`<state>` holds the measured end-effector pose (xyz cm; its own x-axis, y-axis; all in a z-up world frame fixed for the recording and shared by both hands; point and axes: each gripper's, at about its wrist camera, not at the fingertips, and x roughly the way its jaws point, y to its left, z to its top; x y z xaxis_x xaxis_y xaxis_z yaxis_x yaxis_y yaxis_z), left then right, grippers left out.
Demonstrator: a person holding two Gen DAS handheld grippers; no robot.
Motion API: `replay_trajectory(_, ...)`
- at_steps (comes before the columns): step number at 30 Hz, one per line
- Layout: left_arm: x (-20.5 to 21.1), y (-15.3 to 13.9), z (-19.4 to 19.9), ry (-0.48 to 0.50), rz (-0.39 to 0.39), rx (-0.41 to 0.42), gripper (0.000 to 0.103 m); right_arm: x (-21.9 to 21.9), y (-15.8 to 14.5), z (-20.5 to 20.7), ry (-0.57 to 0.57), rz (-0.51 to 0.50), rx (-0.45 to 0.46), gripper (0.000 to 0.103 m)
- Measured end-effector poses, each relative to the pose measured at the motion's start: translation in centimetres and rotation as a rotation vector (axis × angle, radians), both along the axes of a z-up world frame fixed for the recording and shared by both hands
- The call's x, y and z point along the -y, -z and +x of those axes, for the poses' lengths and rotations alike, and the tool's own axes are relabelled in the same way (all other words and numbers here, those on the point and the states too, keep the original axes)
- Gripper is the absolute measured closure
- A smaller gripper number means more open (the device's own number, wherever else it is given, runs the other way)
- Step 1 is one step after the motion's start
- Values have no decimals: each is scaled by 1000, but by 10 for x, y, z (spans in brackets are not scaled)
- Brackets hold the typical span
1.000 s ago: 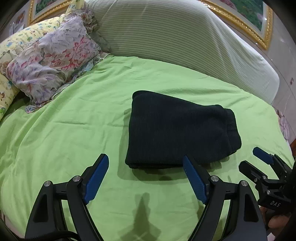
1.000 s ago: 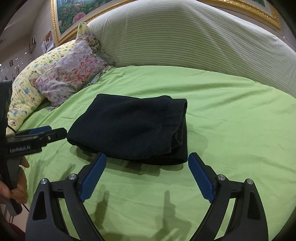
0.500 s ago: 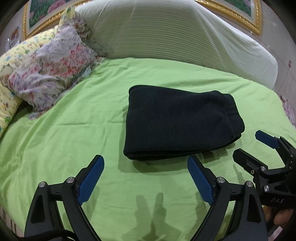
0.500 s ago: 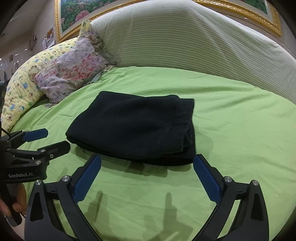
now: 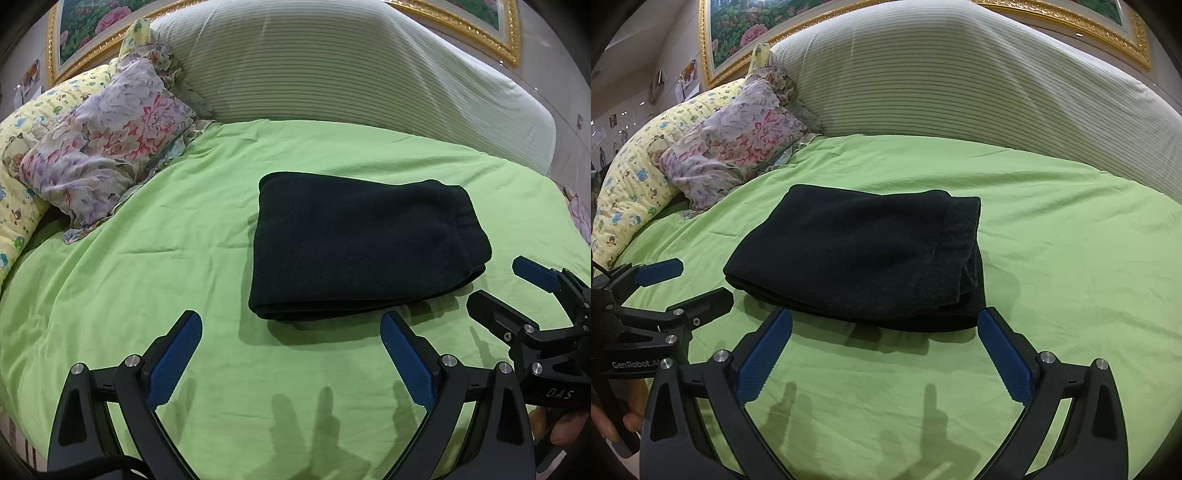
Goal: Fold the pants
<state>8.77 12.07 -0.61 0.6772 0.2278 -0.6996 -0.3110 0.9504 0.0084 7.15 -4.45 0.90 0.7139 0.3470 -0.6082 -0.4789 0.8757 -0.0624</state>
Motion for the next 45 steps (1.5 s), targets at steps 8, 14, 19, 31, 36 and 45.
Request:
replay_trajectory(8,-2,0,2,-3,-4,-3,5,0,-2,0,-12,-2,3,2)
replay_trajectory(14,-3,-1,2,-7,-6,0,5,-2,-2,-2,-9,-2,17,2)
replay_trajectory(19,-3,-2,2,-11,-5,6,5,-2,-3,0,-14,2,14,2)
replay_trajectory(31,-2,-4,3,-10,-13,16,4,-1,-4,2,-9,2,17,2)
replay_trajectory(36,0,-5,2,-11,-14,16,4,-1,-5,2,-7,4,19,2)
replay_trajectory(45,3,-9,1,-7,-8,25,4,-1,-5,1,-3,9,21,2)
